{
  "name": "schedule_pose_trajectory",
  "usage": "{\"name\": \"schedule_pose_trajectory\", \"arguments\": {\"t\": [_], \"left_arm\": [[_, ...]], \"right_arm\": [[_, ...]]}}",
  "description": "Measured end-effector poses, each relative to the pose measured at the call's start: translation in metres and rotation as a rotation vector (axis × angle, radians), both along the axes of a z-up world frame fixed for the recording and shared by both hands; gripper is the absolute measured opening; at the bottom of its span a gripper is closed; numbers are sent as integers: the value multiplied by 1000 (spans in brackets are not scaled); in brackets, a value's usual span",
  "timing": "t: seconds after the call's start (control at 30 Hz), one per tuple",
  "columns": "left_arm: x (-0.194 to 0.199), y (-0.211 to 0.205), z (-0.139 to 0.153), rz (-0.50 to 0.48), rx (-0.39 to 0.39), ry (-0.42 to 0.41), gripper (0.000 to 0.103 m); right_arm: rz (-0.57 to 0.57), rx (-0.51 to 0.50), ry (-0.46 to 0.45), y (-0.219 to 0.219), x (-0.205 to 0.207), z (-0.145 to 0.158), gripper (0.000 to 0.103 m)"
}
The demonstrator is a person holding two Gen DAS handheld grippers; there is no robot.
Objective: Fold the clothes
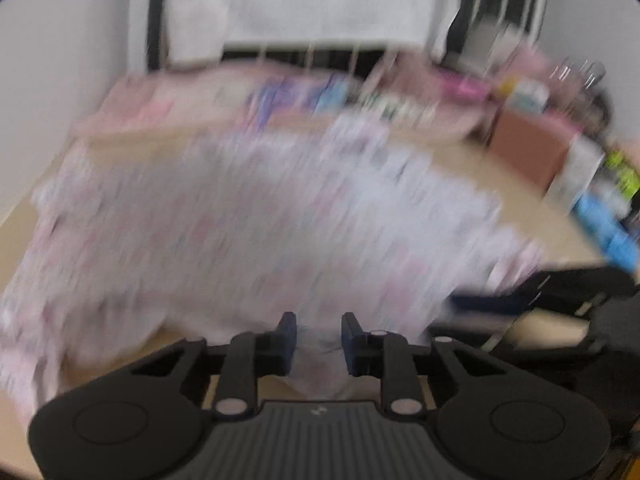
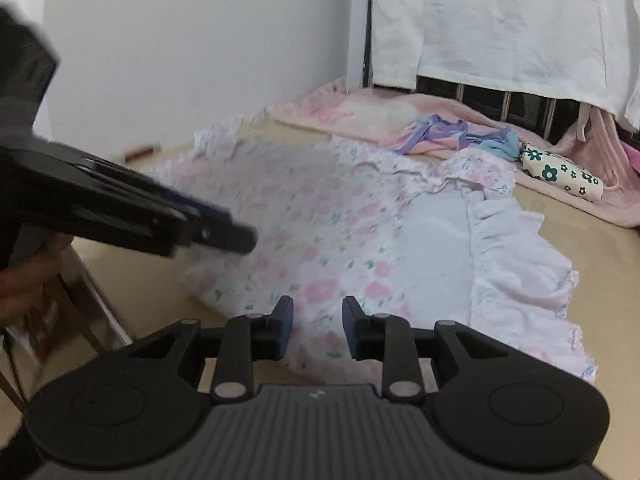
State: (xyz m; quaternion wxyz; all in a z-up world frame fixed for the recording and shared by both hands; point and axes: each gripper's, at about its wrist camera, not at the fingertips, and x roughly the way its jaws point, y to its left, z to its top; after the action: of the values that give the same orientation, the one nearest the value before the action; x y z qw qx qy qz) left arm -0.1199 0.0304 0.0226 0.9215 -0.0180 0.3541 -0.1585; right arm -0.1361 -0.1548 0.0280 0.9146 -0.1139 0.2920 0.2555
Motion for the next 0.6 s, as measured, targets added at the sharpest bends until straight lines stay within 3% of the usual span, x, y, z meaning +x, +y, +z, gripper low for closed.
{"name": "schedule_pose_trajectory", "arguments": {"t": [0.1, 0.13, 0.2, 0.23, 0.27, 0.3, 0.37, 0.43, 0.53, 0.6], "left_arm": [[-5, 22, -2, 39, -31, 18, 27], [-5, 31, 1, 57, -56, 13, 28], [-2, 46, 5, 99, -102, 8, 33], [5, 49, 6, 126, -113, 18, 33], [13, 50, 6, 140, -109, 28, 32], [18, 48, 5, 138, -89, 42, 32], [27, 44, 3, 134, -49, 69, 32], [28, 37, -1, 119, 16, 75, 31], [17, 37, -4, 110, 83, 53, 28], [10, 40, -6, 109, 110, 47, 29]], "right_arm": [[15, 10, -30, -6, -13, 0, 28], [57, 34, -57, -7, -20, 3, 33], [166, 59, -125, 0, -32, 9, 52], [220, 59, -162, 7, -38, 10, 58], [264, 33, -197, 17, -40, 9, 57], [298, -13, -211, 29, -39, 6, 55], [356, -87, -216, 48, -34, -2, 34], [383, -118, -201, 57, -29, -10, 30], [366, -81, -181, 53, -23, -9, 6], [374, 7, -129, 42, -21, 0, 4]]}}
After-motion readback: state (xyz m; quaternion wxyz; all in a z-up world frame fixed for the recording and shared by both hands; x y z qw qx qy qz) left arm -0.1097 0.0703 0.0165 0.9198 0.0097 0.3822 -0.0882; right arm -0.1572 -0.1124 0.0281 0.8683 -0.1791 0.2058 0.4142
